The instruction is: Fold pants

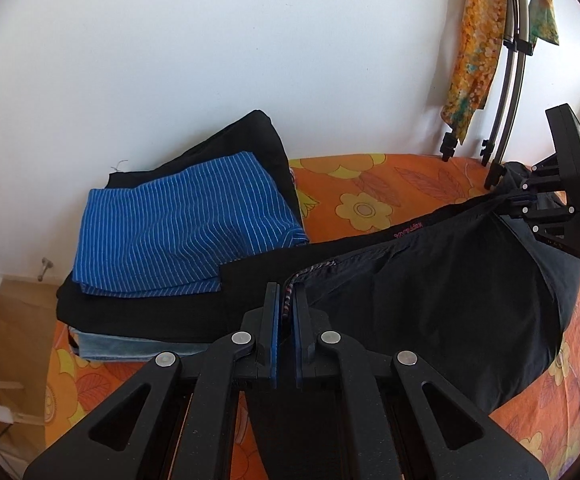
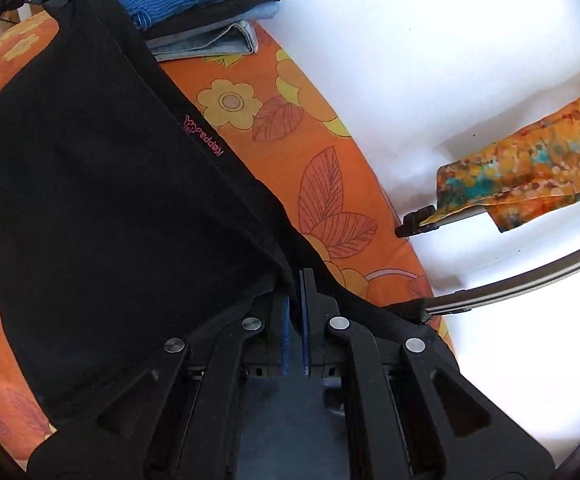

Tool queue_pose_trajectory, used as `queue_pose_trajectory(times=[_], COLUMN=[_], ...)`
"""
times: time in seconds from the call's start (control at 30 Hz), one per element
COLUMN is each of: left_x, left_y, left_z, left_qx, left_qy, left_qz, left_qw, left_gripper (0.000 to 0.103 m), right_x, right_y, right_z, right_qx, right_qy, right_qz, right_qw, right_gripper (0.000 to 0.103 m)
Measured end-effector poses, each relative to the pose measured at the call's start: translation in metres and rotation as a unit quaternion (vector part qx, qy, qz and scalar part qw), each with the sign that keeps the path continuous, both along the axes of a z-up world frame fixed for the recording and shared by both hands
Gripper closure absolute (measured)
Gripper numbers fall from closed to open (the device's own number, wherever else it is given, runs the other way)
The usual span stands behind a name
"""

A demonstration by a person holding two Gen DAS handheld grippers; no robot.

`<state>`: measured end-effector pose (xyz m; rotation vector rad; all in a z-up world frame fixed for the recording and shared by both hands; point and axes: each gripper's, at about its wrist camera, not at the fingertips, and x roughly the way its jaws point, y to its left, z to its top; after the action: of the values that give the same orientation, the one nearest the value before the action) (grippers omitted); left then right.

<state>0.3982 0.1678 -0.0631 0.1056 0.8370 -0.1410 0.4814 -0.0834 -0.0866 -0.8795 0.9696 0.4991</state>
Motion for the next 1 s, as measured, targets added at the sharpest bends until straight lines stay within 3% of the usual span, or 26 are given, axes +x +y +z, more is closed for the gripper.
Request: queue_pose_trajectory(times=[0.17, 0.4, 0.43, 0.5, 0.53, 0.57, 0.7, 0.83, 0.9, 1.0], left_x=[0.010, 0.018, 0.019, 0.020, 0.020, 0.020, 0.020, 0.018, 0.016, 0.014], left_y=[0.004, 0.005, 0.005, 0.006, 0.006, 0.007, 0.005, 0.001, -0.002, -0.006], left_z=[-0.006, -0.010, -0.011, -0.012, -0.013, -0.013, -0.013, -0.013, -0.012, -0.010], left_qx=[-0.008, 0.001, 0.003, 0.005, 0.005, 0.005, 0.013, 0.024, 0.036, 0.053], left_qy=[0.008, 0.018, 0.018, 0.017, 0.018, 0.017, 0.015, 0.013, 0.012, 0.009], left_qz=[-0.003, 0.006, 0.009, 0.015, 0.018, 0.019, 0.027, 0.032, 0.033, 0.033], left_qw=[0.9999, 0.9998, 0.9998, 0.9997, 0.9997, 0.9996, 0.9994, 0.9991, 0.9988, 0.9980], left_gripper=[0.099, 0.098, 0.098, 0.098, 0.098, 0.098, 0.098, 0.098, 0.098, 0.098], right_x=[0.014, 0.024, 0.022, 0.015, 0.008, 0.002, -0.023, -0.036, -0.032, -0.021], right_y=[0.006, 0.012, 0.010, 0.003, -0.005, -0.014, -0.076, -0.173, -0.233, -0.323], right_z=[-0.022, -0.028, -0.025, -0.013, -0.003, 0.008, 0.045, 0.056, 0.051, 0.037], right_qx=[-0.010, -0.001, 0.008, 0.030, 0.052, 0.074, 0.164, 0.196, 0.204, 0.237], right_qy=[0.008, -0.002, -0.003, -0.016, -0.027, -0.035, -0.035, -0.043, -0.040, -0.012], right_qz=[-0.002, -0.005, -0.007, -0.012, -0.016, -0.023, -0.076, -0.164, -0.229, -0.323], right_qw=[1.000, 1.000, 1.000, 0.999, 0.998, 0.996, 0.983, 0.966, 0.951, 0.916], right_gripper=[0.099, 0.097, 0.089, 0.061, 0.042, 0.038, 0.038, 0.037, 0.037, 0.034])
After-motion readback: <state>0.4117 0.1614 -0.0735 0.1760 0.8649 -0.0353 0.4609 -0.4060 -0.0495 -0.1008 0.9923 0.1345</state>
